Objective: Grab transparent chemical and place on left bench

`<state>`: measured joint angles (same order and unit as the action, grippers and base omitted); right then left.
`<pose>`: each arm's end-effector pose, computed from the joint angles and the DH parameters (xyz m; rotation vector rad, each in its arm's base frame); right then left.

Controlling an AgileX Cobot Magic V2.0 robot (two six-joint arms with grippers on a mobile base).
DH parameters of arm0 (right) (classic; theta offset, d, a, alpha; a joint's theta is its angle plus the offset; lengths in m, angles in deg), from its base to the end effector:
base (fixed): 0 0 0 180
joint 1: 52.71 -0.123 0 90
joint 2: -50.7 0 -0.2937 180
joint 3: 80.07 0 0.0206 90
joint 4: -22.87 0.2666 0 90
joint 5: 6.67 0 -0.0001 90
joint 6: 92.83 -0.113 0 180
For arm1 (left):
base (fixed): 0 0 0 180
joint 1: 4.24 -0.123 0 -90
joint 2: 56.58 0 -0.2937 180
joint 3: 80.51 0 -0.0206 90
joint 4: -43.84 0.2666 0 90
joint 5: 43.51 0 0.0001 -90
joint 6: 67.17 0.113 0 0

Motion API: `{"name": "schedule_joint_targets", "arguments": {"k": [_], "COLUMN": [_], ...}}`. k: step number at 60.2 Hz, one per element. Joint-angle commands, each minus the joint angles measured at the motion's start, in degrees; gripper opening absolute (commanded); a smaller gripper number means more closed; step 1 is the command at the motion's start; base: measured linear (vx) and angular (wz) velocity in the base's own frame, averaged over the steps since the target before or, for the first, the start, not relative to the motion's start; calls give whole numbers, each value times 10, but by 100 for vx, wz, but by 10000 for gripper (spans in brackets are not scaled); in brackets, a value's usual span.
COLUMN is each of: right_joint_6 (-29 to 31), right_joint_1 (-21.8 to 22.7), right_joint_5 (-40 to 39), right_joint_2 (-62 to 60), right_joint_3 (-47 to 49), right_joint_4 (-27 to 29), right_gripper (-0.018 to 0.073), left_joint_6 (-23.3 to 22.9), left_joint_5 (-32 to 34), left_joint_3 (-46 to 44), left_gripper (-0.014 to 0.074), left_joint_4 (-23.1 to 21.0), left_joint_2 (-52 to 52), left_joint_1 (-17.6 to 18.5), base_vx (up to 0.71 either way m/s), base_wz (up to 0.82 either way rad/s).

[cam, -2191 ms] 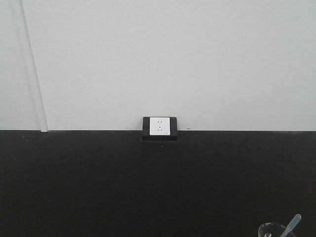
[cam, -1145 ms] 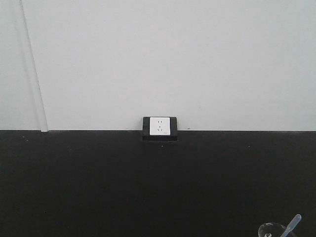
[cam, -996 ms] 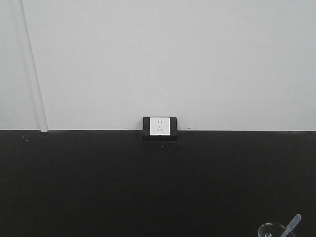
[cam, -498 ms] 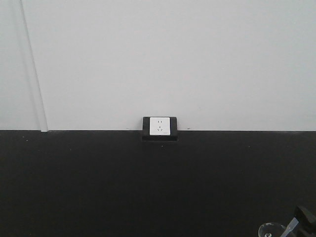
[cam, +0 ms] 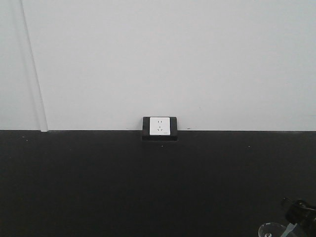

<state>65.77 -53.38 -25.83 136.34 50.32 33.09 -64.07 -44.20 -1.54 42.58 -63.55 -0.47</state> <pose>0.2811 -0.0033 0.1908 0.5709 1.9610 0.2891 0.0856 -0.0057 0.2046 0.0742 1.5102 -0.0272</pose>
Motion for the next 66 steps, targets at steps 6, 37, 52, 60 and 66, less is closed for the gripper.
{"name": "schedule_joint_targets", "arguments": {"k": [6, 37, 52, 60, 66], "right_joint_6": [-4, -5, 25, 56, 64], "right_joint_1": [3, 3, 3, 3, 2], "right_joint_5": [-42, -92, -142, -128, -77], "right_joint_2": [42, 63, 13, -66, -131], "right_joint_3": [42, 42, 42, 42, 42], "right_joint_4": [-15, -46, -131, -196, -255], "right_gripper": [566, -13, -4, -4, -4], "left_joint_6": [-4, -4, -4, -4, -4], "left_joint_5": [45, 45, 45, 45, 45], "left_joint_3": [9, 9, 9, 9, 9], "left_gripper": [-3, -3, -3, -3, -3], "left_joint_4": [0, 0, 0, 0, 0], "left_joint_2": [11, 11, 11, 11, 11], "left_joint_1": [1, 1, 1, 1, 1], "base_vx": [0, 0, 0, 0, 0], "base_wz": [0, 0, 0, 0, 0]}}
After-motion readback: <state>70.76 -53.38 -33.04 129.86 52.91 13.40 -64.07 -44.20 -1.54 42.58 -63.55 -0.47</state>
